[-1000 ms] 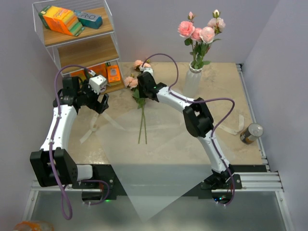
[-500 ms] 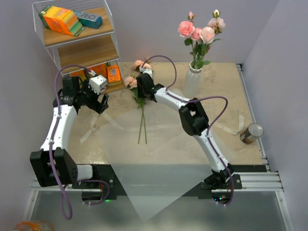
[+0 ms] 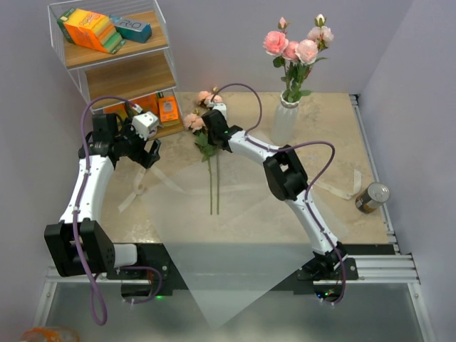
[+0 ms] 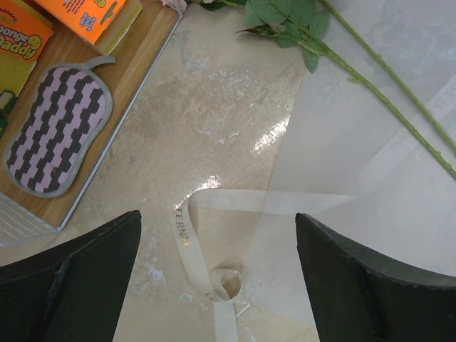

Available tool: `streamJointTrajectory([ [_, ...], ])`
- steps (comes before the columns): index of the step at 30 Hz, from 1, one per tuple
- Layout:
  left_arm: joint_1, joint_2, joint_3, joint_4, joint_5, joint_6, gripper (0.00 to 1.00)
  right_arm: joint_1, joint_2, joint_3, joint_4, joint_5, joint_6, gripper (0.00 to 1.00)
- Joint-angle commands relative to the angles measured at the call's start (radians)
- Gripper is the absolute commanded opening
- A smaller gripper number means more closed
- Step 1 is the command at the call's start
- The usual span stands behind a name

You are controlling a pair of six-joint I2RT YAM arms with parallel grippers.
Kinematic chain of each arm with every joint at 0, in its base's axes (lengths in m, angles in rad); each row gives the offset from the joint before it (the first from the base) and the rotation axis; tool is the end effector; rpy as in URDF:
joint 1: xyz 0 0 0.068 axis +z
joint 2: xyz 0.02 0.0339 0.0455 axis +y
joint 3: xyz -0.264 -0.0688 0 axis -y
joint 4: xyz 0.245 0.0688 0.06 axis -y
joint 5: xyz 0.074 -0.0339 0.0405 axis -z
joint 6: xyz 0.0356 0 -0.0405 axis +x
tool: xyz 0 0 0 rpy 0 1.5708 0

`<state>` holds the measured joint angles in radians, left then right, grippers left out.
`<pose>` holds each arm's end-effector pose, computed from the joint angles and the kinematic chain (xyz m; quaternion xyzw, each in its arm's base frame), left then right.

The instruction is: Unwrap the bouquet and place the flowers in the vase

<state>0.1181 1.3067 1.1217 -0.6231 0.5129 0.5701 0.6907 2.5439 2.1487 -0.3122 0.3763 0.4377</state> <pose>0.2756 0.0151 0.3063 0.2932 0.8538 -0.1002 0.4183 0.4468 0.3523 0.1535 -0.0349 0.8950 0.0762 0.4382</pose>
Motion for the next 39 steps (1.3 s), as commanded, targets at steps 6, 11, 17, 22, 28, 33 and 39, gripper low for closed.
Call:
streamJointTrajectory([
  [6,0.012,-0.006,0.001,0.000,0.012,0.011,0.93,-0.005,-0.258,-0.130,0.061,0.090,-0.022,0.01],
  [11,0.012,0.002,0.003,-0.016,0.007,0.008,0.92,-0.005,-0.423,-0.187,0.082,0.104,-0.056,0.00],
  [17,0.011,-0.020,0.036,-0.041,0.021,-0.007,0.92,-0.005,-0.649,-0.259,0.232,0.047,-0.215,0.00],
  [22,0.011,-0.018,0.058,-0.052,0.036,-0.012,0.91,-0.008,-0.831,-0.225,0.365,0.029,-0.398,0.00],
  [28,0.012,-0.009,0.059,-0.053,0.055,-0.009,0.90,-0.017,-1.028,-0.416,0.914,-0.005,-0.672,0.00],
  [33,0.011,0.003,0.055,-0.047,0.045,-0.001,0.90,-0.059,-0.987,-0.386,1.082,-0.002,-0.876,0.00],
  [39,0.012,0.008,0.046,-0.036,0.044,0.002,0.89,-0.109,-0.932,-0.398,1.223,-0.023,-0.979,0.00],
])
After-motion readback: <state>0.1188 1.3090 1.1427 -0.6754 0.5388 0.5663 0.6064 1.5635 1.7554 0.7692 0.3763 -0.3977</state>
